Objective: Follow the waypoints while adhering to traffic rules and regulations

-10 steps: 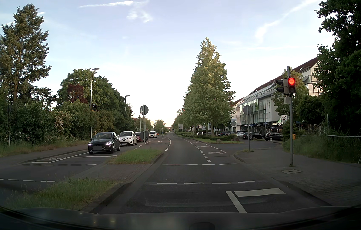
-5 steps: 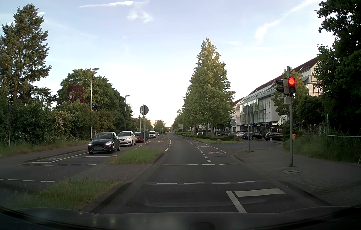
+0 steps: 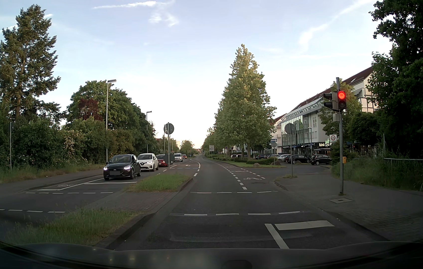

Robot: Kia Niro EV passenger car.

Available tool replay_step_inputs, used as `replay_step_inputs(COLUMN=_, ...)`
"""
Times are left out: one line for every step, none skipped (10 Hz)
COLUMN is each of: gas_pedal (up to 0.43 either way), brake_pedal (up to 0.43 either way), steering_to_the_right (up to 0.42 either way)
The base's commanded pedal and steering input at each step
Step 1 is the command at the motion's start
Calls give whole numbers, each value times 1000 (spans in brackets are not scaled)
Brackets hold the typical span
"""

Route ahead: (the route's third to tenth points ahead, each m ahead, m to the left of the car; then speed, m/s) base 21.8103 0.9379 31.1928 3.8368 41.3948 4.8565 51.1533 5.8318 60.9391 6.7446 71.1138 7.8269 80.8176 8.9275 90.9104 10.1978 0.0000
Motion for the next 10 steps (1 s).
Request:
replay_step_inputs(gas_pedal=0, brake_pedal=415, steering_to_the_right=11)
replay_step_inputs(gas_pedal=0, brake_pedal=415, steering_to_the_right=11)
replay_step_inputs(gas_pedal=0, brake_pedal=415, steering_to_the_right=11)
replay_step_inputs(gas_pedal=0, brake_pedal=415, steering_to_the_right=11)
replay_step_inputs(gas_pedal=0, brake_pedal=415, steering_to_the_right=11)
replay_step_inputs(gas_pedal=0, brake_pedal=415, steering_to_the_right=11)
replay_step_inputs(gas_pedal=0, brake_pedal=415, steering_to_the_right=11)
replay_step_inputs(gas_pedal=0, brake_pedal=415, steering_to_the_right=11)
replay_step_inputs(gas_pedal=0, brake_pedal=415, steering_to_the_right=11)
replay_step_inputs(gas_pedal=0, brake_pedal=415, steering_to_the_right=11)
